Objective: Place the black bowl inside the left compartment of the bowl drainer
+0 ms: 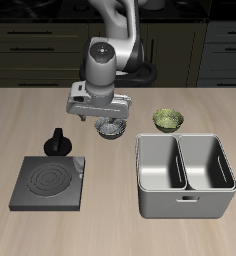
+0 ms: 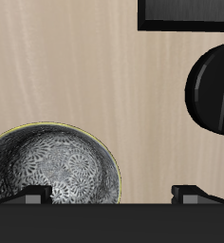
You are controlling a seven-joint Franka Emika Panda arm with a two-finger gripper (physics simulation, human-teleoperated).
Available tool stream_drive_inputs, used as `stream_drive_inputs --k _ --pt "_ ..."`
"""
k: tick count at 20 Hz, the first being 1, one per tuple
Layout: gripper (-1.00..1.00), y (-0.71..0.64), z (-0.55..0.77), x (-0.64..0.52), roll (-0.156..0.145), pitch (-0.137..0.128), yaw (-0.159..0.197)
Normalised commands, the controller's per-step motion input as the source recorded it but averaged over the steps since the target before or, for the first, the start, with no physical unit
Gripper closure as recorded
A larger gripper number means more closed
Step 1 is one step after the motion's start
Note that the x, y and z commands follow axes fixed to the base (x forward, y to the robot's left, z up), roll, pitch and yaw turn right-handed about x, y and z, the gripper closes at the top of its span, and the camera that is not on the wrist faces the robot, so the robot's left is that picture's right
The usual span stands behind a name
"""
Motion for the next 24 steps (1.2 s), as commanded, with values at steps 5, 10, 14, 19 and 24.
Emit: stream_drive_inputs --k 5,10,14,19,24 --pt "-1.00 0.00 -0.40 -0.01 0.009 0.061 -0.026" --pt "1.00 0.04 -0.38 -0.09 0.033 0.060 -0.034" --pt "1.00 0.01 -0.04 -0.09 0.009 0.017 -0.029" --pt "1.00 -0.03 0.26 -0.04 0.005 -0.041 0.008" --pt "1.00 0.05 0.46 -0.06 0.014 -0.062 0.031"
